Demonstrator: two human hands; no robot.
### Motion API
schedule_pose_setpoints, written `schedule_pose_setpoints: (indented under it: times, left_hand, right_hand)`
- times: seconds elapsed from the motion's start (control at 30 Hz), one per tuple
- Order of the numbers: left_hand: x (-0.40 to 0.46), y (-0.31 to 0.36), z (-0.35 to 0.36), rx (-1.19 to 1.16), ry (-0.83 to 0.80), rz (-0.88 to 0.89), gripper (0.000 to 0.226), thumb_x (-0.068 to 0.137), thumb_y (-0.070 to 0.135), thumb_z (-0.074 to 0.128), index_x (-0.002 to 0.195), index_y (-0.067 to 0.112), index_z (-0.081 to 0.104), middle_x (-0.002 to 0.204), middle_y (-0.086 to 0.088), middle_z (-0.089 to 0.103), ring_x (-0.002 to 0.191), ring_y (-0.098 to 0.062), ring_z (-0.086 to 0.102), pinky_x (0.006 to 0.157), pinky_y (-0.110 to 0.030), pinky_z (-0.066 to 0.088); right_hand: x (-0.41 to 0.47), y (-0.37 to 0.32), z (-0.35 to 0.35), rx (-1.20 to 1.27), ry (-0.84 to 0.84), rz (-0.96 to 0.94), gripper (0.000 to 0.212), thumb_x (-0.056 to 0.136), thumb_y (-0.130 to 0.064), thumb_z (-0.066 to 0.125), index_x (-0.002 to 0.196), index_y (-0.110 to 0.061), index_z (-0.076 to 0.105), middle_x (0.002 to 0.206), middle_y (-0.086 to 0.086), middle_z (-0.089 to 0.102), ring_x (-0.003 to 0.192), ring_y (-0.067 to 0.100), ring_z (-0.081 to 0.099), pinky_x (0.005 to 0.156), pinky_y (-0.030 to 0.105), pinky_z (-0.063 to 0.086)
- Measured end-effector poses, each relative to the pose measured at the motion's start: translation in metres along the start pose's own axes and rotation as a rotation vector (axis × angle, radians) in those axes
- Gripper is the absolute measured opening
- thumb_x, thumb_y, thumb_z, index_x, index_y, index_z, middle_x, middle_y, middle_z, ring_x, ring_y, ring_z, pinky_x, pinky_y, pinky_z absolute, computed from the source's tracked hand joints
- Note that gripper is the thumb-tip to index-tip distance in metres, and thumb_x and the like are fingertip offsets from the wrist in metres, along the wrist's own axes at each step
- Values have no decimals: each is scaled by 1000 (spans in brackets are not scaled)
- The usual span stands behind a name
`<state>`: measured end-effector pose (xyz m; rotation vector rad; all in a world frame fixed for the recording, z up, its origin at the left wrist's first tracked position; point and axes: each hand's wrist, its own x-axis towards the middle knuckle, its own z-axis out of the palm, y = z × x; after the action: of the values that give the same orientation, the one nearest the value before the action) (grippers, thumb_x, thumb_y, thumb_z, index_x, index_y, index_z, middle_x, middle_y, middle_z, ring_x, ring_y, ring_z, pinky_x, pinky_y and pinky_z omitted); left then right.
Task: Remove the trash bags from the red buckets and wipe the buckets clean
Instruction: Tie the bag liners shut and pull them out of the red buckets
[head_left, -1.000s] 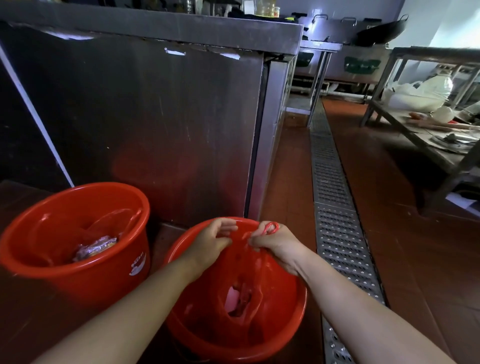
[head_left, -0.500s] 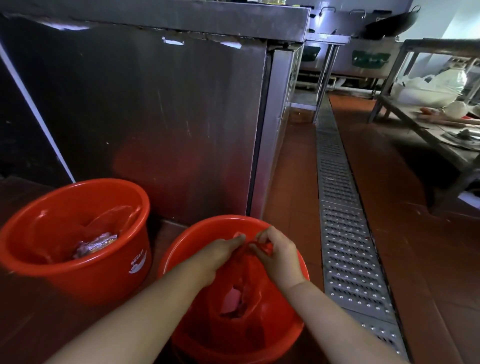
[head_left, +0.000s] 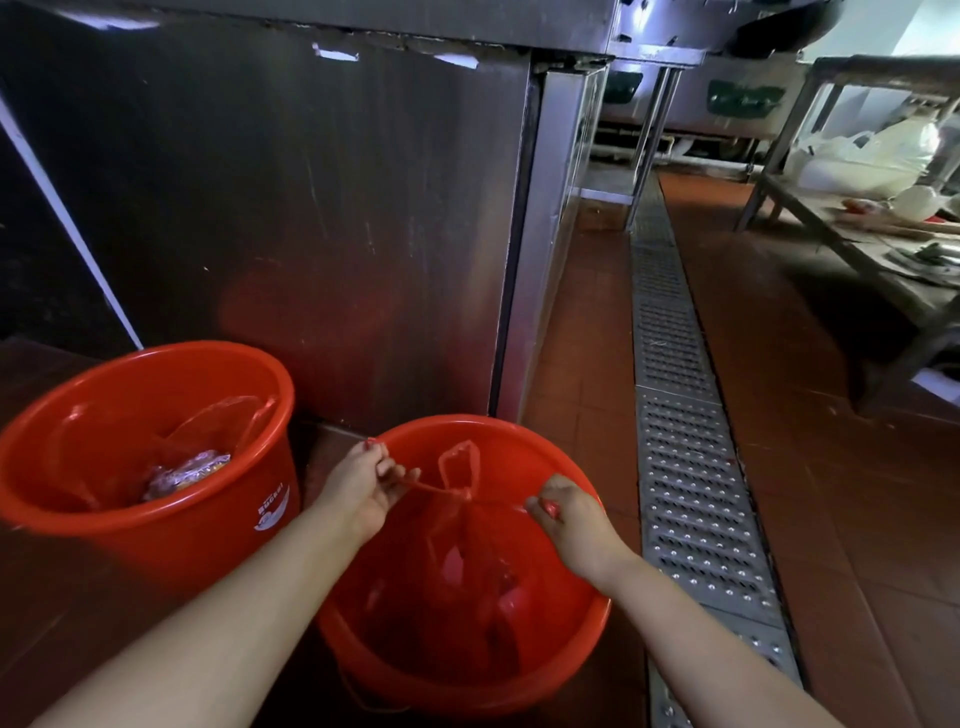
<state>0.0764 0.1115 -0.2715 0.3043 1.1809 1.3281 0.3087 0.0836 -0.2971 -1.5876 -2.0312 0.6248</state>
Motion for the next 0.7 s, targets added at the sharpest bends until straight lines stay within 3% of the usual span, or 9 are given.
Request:
schedule_pose_setpoints:
  times: [0.07,0.13,0.2,0.27,0.37,0.5,0.57,0.7]
  left_hand:
    - [-1,-9,-5,33,11,19,33,102,14,31,69,18,39,35,9,31,33,-4,34,44,-20,46]
    - [-6,-17,2,38,-51,19,33,102,16,32,70,19,40,35,11,31,29,-2,28,35,-15,30]
    - [-14,-14,16,37,-167,16,33,101,18,31,70,19,41,35,10,29,28,-2,24,31,-14,21]
    - [-22,3,29,28,-284,34,34,101,18,29,70,18,41,36,9,26,28,-3,21,30,-15,18]
    - [-34,42,44,40,-406,84,34,101,19,30,69,18,40,36,9,23,28,-3,19,32,-16,14]
    - [-53,92,55,62,-519,192,35,101,17,30,68,16,40,37,8,23,29,-3,19,36,-16,15]
    - [-57,109,45,131,-487,256,33,100,11,29,68,15,39,36,9,23,28,-3,19,35,-14,18]
    - [-46,126,-4,241,-239,272,34,100,6,27,67,14,33,33,9,23,24,-2,19,31,-9,19]
  right_hand:
    - [-5,-10,0,266,7,169,33,96,-20,53,63,-25,50,71,-6,50,62,3,48,72,25,36]
    - [-3,-26,2,793,24,390,35,98,-26,48,72,-11,65,71,3,60,68,8,59,77,31,46]
    - [5,-42,3,1257,0,499,46,101,-30,40,79,-4,72,75,8,63,82,17,62,91,32,47]
    - [16,-57,-1,1528,22,528,57,100,-31,38,54,-10,64,64,7,58,68,18,61,89,33,47]
    - [29,-80,-21,1741,42,443,57,98,-33,37,44,-17,45,48,0,39,42,12,40,66,30,39]
    - [44,-96,-71,1982,-37,304,54,98,-34,33,47,-17,41,45,-1,32,39,12,28,58,26,30]
    - [42,-92,-89,1965,-24,331,54,98,-32,35,47,-16,41,45,-1,31,39,12,27,56,26,31]
    - [25,-63,-102,1890,91,593,56,97,-27,38,42,-14,37,43,-1,28,33,13,23,42,22,33]
